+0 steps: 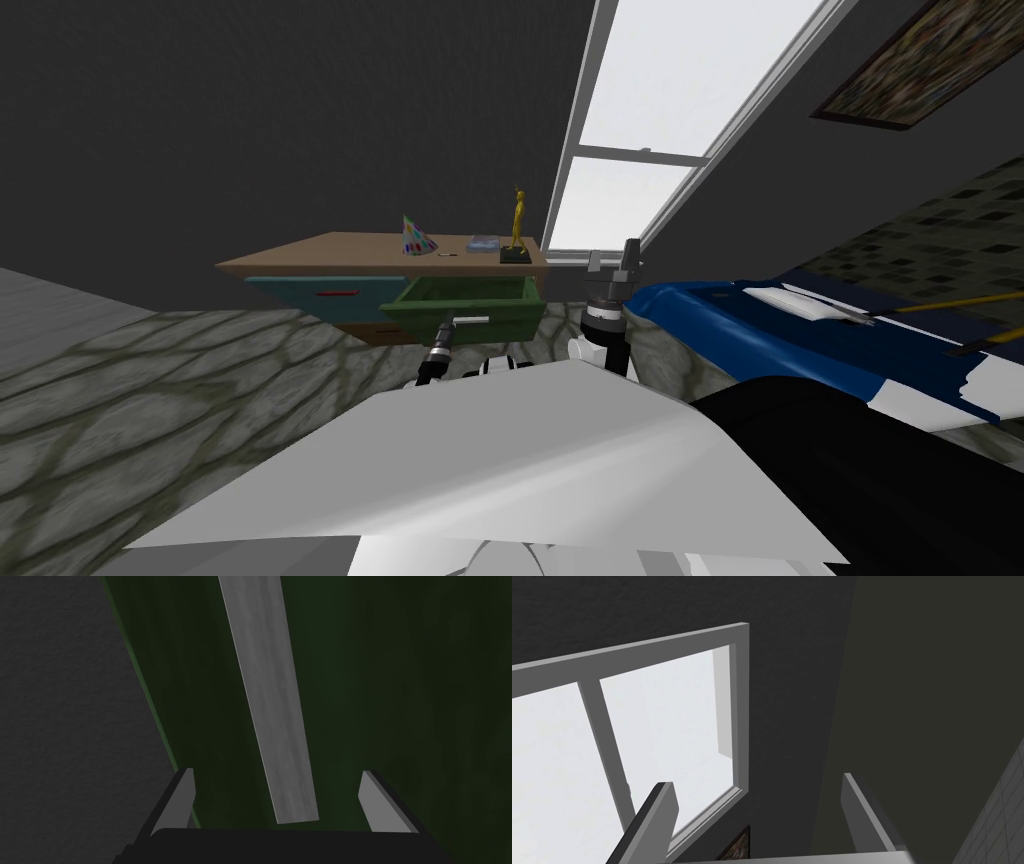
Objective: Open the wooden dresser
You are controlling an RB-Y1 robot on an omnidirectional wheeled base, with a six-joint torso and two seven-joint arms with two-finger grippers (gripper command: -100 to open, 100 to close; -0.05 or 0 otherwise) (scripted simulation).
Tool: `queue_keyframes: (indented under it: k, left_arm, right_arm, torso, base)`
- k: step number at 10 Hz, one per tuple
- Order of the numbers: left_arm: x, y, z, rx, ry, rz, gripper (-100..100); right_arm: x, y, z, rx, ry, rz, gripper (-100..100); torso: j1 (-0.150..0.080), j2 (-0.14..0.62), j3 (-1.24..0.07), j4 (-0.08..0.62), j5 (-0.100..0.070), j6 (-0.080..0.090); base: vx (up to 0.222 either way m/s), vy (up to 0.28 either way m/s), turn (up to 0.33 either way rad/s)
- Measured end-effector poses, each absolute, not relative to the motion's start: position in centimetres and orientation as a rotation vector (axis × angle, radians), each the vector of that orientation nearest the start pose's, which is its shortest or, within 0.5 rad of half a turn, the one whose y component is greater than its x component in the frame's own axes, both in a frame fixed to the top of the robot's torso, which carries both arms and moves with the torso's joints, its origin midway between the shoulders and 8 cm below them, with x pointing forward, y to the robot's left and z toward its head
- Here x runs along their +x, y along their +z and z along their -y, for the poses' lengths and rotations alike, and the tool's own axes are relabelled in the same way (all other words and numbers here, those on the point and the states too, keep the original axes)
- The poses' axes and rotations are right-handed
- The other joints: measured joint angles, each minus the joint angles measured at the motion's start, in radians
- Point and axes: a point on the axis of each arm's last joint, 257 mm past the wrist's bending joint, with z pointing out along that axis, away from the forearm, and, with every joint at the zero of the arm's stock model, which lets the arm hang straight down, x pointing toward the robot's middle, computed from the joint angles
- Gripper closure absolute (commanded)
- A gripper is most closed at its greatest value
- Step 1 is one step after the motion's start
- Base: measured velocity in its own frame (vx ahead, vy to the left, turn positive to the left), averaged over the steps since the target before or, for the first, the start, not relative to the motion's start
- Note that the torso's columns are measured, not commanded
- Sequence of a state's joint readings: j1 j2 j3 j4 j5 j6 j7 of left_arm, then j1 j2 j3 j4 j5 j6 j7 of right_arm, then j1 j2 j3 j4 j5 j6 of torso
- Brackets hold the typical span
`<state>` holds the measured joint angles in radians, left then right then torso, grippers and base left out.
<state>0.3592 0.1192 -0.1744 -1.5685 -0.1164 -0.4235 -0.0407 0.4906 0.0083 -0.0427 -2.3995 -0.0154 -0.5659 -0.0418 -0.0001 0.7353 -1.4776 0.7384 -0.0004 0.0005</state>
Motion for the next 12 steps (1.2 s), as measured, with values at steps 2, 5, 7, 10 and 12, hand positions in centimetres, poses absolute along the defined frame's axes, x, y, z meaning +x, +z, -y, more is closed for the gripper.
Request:
queue_keyframes:
  k: [2,5,7,10,12]
  left_arm:
    - [42.2,-28.2,-20.0,-0.929,-1.17,-1.341,-100]
    - [42.6,-26.2,-20.2,-0.93,-1.17,-1.339,-100]
    - [42.8,-25.8,-20.3,-0.941,-1.163,-1.349,-100]
    - [42.7,-26.1,-20.3,-0.949,-1.158,-1.356,0]
    - [42.7,-26.2,-20.3,-0.951,-1.156,-1.359,0]
  right_arm:
    - [30.1,9.0,28.4,0.518,1.352,-0.453,0]
    - [30.1,9.0,28.4,0.518,1.352,-0.453,0]
    - [30.1,9.0,28.4,0.518,1.352,-0.453,0]
    - [30.1,9.0,28.4,0.518,1.352,-0.453,0]
    - [30.1,9.0,28.4,0.518,1.352,-0.453,0]
  torso:
    - [0.0,0.003,0.002,0.0,0.0,0.0]
    - [0.0,0.003,0.002,0.0,0.0,-0.001]
    - [-0.001,0.007,0.003,0.004,-0.002,-0.001]
    - [-0.001,0.004,0.002,0.001,0.0,-0.001]
    - [0.0,0.003,0.002,0.0,0.0,0.0]
  base:
    - [-0.012,0.001,-0.008]
    - [-0.019,-0.001,-0.006]
    - [-0.009,-0.001,-0.005]
    - [0.0,0.0,0.0]
    - [0.0,0.0,0.0]
